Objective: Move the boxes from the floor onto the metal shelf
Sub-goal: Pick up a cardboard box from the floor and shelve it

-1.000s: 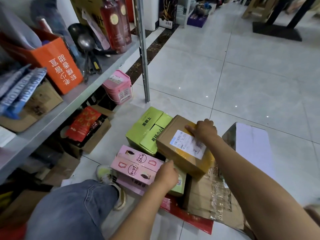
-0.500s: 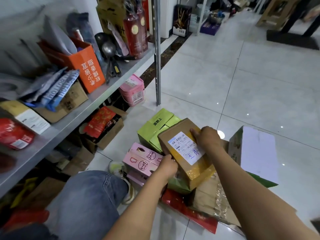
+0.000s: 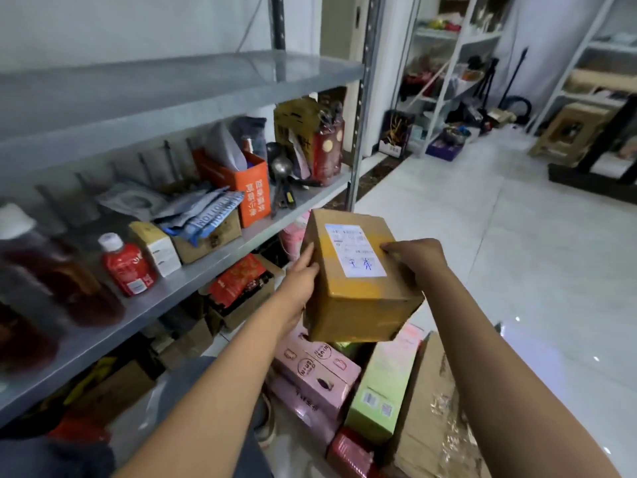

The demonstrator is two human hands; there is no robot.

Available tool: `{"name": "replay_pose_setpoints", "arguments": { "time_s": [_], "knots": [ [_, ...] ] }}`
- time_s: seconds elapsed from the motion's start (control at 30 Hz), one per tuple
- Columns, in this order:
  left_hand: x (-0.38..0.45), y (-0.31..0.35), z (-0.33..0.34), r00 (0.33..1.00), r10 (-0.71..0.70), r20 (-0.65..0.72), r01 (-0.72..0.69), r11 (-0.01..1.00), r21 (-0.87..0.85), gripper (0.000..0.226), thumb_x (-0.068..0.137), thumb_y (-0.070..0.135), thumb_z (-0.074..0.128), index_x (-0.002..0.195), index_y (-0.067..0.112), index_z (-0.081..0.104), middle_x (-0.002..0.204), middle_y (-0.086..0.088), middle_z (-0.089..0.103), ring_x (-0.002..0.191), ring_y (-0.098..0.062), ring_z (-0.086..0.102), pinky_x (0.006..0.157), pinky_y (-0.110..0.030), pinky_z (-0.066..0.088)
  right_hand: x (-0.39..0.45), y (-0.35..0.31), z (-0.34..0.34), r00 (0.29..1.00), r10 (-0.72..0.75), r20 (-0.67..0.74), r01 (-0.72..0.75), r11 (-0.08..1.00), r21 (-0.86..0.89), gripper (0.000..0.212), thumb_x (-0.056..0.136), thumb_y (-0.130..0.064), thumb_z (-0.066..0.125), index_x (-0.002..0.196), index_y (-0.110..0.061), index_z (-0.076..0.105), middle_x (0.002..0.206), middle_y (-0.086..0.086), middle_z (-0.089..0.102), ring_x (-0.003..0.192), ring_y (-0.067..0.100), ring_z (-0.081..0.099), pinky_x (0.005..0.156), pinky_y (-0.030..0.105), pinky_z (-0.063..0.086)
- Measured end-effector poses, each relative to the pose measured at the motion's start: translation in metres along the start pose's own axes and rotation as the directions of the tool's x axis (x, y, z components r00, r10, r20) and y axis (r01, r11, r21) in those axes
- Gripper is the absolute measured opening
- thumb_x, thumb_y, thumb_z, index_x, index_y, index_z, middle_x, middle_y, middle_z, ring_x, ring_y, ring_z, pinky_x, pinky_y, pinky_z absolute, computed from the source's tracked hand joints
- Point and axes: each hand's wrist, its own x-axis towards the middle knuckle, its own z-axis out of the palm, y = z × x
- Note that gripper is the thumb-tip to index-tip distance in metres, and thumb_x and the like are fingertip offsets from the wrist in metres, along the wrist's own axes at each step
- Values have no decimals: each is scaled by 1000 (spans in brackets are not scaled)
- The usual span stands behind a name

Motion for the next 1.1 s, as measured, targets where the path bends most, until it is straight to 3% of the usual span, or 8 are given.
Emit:
{"name": "replay_pose_setpoints", "arguments": {
  "time_s": [0.1,0.23,0.37,0.5,0.63,0.73,0.83,1.1],
  "knots": [
    [-4,28,-31,996,92,-13,-92,996,-11,42,84,58,41,123,73,35,157,3,21,139,-24,31,111,-54,28,-35,-35,4,997,-60,39,54,989,137,36,71,-29,85,70,-9,54,71,6,58,62,21,57,69,40,52],
    [-33,80,-70,959,258,-115,-260,966,6,45,95,52,38,140,48,38,150,8,36,135,-14,37,111,-40,35,-71,-71,9,973,-208,95,157,909,385,20,77,-23,76,75,-11,61,83,8,65,72,23,59,68,35,46],
    [-83,131,-105,957,260,-126,-263,965,-10,46,101,51,24,129,30,54,110,7,65,92,-7,62,61,-15,51,-108,-110,16,890,-379,254,161,782,602,13,83,-30,66,86,-17,66,75,2,63,64,17,57,59,32,41],
    [-130,163,-135,925,334,-180,-327,942,71,58,93,65,18,129,37,54,111,11,64,85,-1,58,67,-21,46,-158,-145,34,771,-513,378,96,681,726,19,91,-31,56,94,-18,69,76,3,71,68,19,66,66,31,53],
    [-175,192,-169,891,394,-226,-367,918,152,57,89,71,13,128,48,48,107,16,62,82,5,56,55,-11,46,-201,-175,59,697,-603,388,140,645,751,27,92,-38,56,85,-22,76,89,3,76,83,21,70,76,35,54],
    [-209,204,-198,848,469,-247,-424,880,214,57,81,77,16,128,55,40,105,37,51,101,8,52,76,-11,39,-227,-196,79,634,-655,411,179,642,746,29,92,-42,54,94,-21,74,87,3,77,77,18,72,68,32,56],
    [-241,210,-238,811,512,-282,-436,852,290,74,70,85,29,138,57,26,124,32,49,106,8,51,87,-16,40,-257,-218,115,572,-687,448,198,646,738,41,86,-52,58,108,-21,73,102,8,75,92,25,72,78,40,57],
    [-321,220,-339,697,510,-504,-396,860,322,70,79,49,66,138,48,27,113,25,54,95,4,56,57,-8,48,-358,-262,215,388,-750,535,298,652,698,82,58,-83,64,120,-29,63,110,1,72,98,21,70,85,45,58]
  ]
}}
